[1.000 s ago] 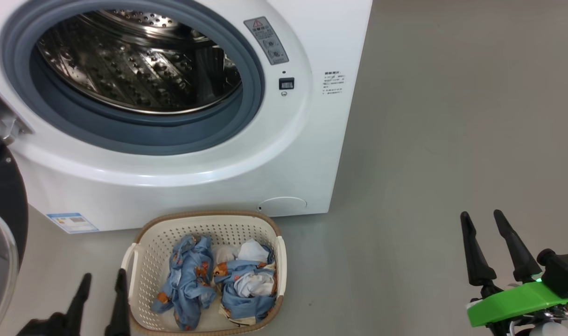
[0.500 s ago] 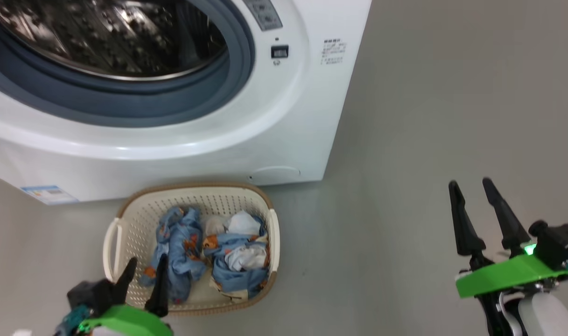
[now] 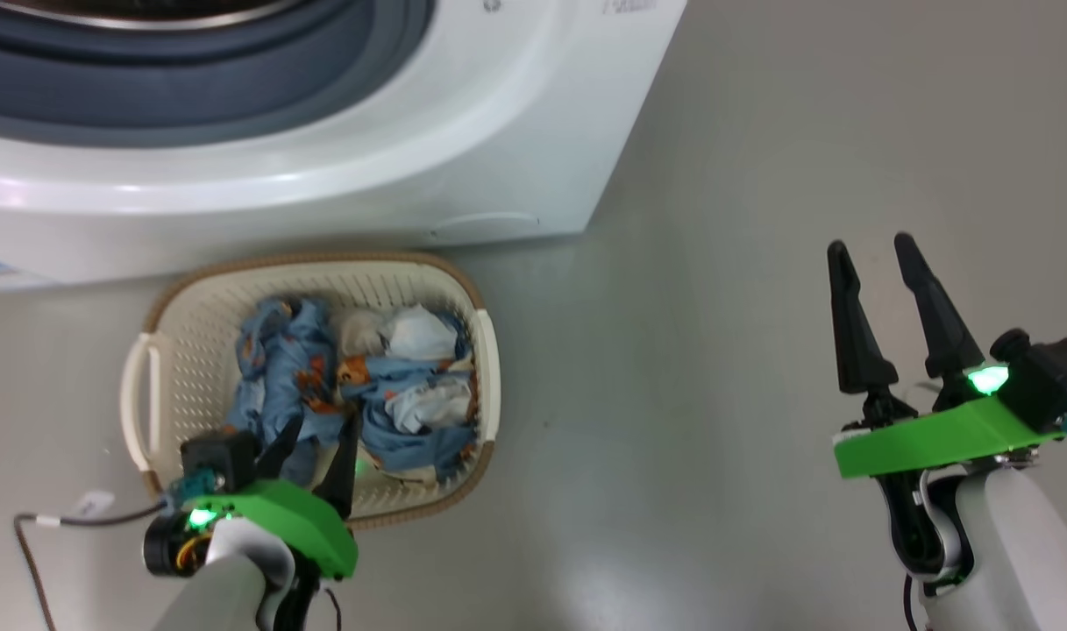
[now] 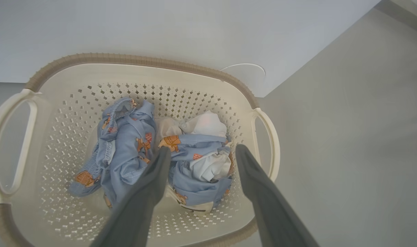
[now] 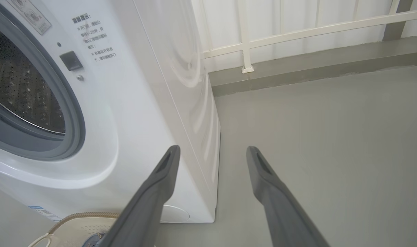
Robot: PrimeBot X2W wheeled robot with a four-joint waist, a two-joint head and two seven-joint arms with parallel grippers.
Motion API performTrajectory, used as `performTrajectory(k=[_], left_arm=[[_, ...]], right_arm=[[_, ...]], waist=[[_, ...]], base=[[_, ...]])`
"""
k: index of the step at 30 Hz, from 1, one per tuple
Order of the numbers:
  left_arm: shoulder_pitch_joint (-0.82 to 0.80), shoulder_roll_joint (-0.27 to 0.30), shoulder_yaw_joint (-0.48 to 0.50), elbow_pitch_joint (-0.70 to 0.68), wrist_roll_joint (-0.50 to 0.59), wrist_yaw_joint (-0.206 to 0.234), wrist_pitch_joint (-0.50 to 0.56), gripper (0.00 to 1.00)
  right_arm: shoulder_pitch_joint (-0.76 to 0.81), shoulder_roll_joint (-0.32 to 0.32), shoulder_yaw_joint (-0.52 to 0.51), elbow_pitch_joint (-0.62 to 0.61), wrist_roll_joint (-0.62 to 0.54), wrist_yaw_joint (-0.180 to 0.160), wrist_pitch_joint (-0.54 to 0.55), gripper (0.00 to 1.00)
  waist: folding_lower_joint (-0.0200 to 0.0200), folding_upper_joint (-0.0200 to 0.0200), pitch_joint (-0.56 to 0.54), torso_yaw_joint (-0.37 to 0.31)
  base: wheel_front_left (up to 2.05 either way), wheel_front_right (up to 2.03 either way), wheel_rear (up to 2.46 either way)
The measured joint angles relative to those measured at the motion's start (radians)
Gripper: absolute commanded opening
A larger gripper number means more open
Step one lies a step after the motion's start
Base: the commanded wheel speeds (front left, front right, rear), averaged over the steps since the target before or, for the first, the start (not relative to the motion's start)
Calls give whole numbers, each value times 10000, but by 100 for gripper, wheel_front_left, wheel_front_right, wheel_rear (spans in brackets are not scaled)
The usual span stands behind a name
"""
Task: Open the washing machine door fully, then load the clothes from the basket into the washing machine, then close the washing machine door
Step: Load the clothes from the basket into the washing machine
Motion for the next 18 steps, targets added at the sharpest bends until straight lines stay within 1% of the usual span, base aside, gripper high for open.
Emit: performTrajectory(k=[1,2,3,8,18], left_arm=[[0,0,0,0,0,0,0,100],[-374,27,-370,288,-305,0,0,100],[-374,27,-370,288,-305,0,0,100],[-1188,215,-1229,698,-965,0,105,100],[-2476,853,-2591,897,-2151,0,466,100]], right_arm=[[0,0,0,0,0,0,0,100],[-175,50,0,-36,0,0,0,100],[-175,50,0,-36,0,0,0,100],[-562,142,-2,-167,-12,0,0,100],[-1194,360,23,-387,-12,0,-10,100]], waist=[[0,0,0,0],[0,0,318,-50],[0,0,318,-50],[0,0,1091,-190],[0,0,2427,-558]], base=[[0,0,0],[0,0,0],[0,0,0],[0,0,0],[0,0,0]])
